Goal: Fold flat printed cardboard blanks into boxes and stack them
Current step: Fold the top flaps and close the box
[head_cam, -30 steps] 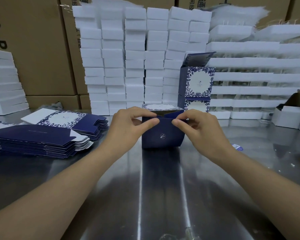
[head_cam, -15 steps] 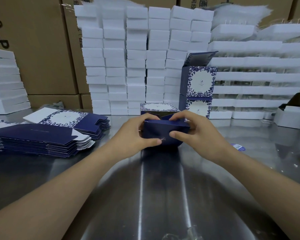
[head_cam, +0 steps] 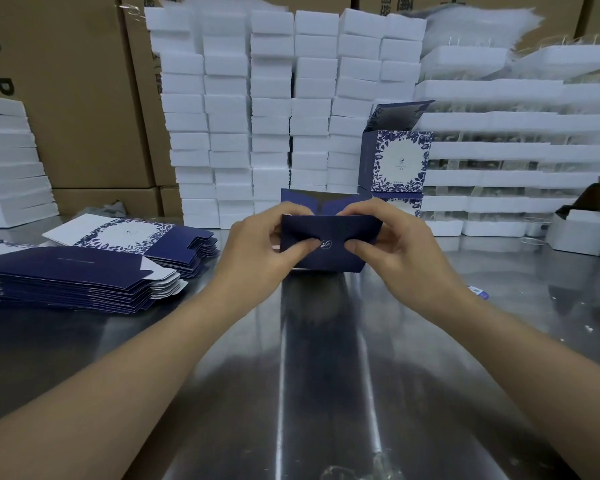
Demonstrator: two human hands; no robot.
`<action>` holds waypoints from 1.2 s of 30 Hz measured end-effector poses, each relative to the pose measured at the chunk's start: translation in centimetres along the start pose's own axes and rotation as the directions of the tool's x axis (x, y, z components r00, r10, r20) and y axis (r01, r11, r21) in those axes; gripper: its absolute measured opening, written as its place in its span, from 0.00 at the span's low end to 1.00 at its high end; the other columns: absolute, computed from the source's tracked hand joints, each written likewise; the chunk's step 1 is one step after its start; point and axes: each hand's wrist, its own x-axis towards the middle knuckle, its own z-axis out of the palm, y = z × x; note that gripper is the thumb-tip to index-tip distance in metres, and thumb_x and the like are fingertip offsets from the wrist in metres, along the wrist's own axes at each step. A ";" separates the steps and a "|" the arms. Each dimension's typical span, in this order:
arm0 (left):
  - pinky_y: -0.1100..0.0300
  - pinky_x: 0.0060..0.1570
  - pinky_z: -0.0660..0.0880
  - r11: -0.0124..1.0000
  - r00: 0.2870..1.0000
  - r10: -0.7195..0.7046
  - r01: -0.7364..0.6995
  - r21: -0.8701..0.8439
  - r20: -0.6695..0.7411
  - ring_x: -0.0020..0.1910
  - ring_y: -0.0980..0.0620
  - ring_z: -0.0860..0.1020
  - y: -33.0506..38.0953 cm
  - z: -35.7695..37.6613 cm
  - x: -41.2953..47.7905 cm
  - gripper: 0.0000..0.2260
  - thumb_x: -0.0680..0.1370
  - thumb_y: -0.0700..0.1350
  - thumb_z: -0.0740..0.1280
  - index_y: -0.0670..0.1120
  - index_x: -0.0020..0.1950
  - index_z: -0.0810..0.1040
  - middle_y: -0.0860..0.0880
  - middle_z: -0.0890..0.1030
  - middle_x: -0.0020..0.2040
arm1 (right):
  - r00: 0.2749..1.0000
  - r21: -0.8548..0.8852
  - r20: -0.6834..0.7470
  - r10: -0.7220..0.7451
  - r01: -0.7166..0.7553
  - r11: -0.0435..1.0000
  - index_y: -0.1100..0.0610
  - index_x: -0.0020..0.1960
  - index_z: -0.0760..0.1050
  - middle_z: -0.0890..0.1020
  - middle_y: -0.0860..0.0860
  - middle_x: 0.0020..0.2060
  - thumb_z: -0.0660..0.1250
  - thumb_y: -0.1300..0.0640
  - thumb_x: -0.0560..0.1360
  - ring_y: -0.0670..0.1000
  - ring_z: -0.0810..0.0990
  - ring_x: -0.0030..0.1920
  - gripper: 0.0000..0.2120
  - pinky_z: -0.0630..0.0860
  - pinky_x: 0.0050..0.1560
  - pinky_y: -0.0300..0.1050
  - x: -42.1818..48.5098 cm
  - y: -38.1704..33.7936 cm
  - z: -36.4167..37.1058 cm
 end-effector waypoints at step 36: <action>0.49 0.55 0.80 0.755 0.827 -0.516 0.563 -0.336 0.225 0.51 0.50 0.86 1.1 -1.8 1.9 0.16 0.69 0.53 0.81 0.56 0.57 0.87 0.49 0.88 0.58 | 0.855 0.467 0.021 0.519 -0.467 0.751 0.43 0.62 0.82 0.77 0.52 0.65 0.76 0.61 0.75 0.53 0.85 0.60 0.19 0.82 0.61 0.56 1.3 -2.7 -0.3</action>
